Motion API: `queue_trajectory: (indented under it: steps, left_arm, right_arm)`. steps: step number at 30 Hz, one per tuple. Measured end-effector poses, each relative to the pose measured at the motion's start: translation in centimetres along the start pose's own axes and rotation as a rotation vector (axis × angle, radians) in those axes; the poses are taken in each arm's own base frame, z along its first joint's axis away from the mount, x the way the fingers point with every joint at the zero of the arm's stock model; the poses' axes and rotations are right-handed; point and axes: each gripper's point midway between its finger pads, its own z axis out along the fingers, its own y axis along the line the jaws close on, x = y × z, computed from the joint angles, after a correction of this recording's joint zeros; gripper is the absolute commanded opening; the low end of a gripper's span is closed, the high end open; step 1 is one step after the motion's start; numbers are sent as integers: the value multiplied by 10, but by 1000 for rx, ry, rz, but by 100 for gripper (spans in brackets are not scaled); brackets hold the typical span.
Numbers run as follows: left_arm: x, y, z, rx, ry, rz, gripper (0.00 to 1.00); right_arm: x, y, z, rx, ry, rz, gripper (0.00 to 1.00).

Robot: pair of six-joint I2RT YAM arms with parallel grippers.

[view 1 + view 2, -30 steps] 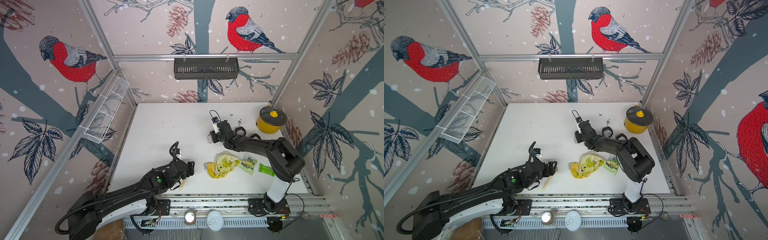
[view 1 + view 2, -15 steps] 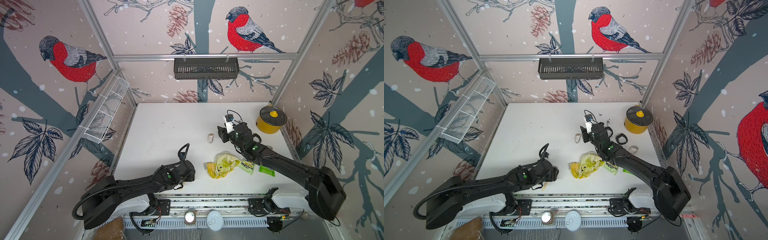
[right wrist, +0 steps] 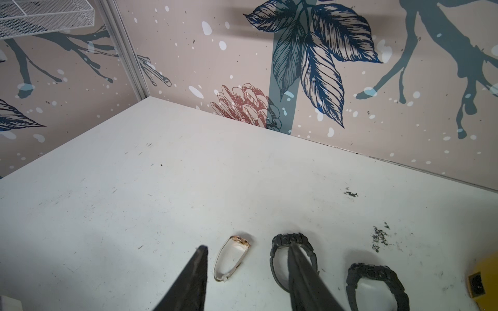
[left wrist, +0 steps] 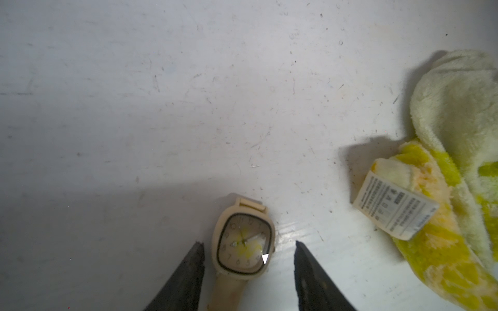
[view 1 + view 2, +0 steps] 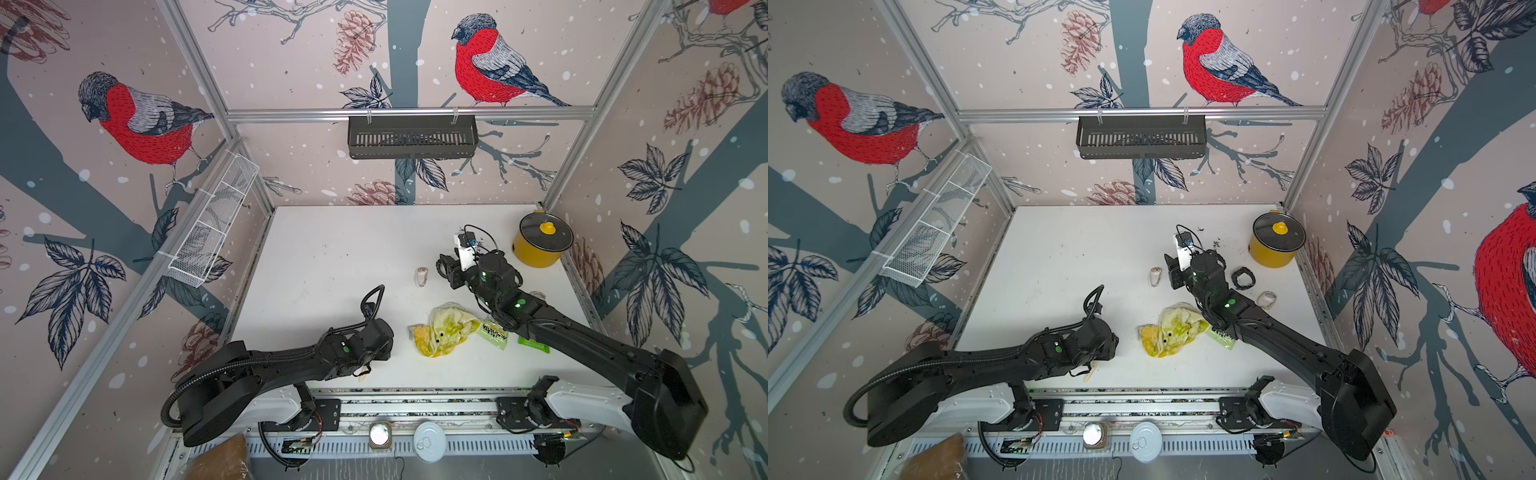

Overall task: Wipe the watch dial
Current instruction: Move the watch to the center of the board.

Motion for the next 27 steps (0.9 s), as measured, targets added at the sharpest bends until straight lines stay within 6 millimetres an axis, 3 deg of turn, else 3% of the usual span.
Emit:
queue_trajectory:
  steps: [3,5,7,8,12,16,20,23,27]
  left_arm:
    - [-1,-2,0,2,1,3,68]
    - [-3,-6,-2,11,5,16,77]
    - [-2,-5,-5,5,13,26,78]
    - [-1,-4,-8,6,21,29,78]
    - [-8,-1,-25,17,-16,12,75]
    - [-23,10,-45,17,-116,-42,65]
    - [-44,32,-68,-14,-247,-133,52]
    - [-61,51,-83,-44,-331,-216,50]
    - [-76,80,-92,-114,-395,-312,50]
  right_arm:
    - [0,1,-2,-8,-6,16,52]
    - [5,1,-3,-10,1,34,66]
    - [8,0,-5,-9,4,78,86]
    - [8,-1,-7,-14,2,106,91]
    - [11,10,-9,-105,1,204,80]
    - [29,49,1,-252,118,296,72]
    - [52,111,-1,-387,233,301,77]
    - [83,152,-5,-454,305,192,81]
    - [140,173,-9,-461,340,-83,92]
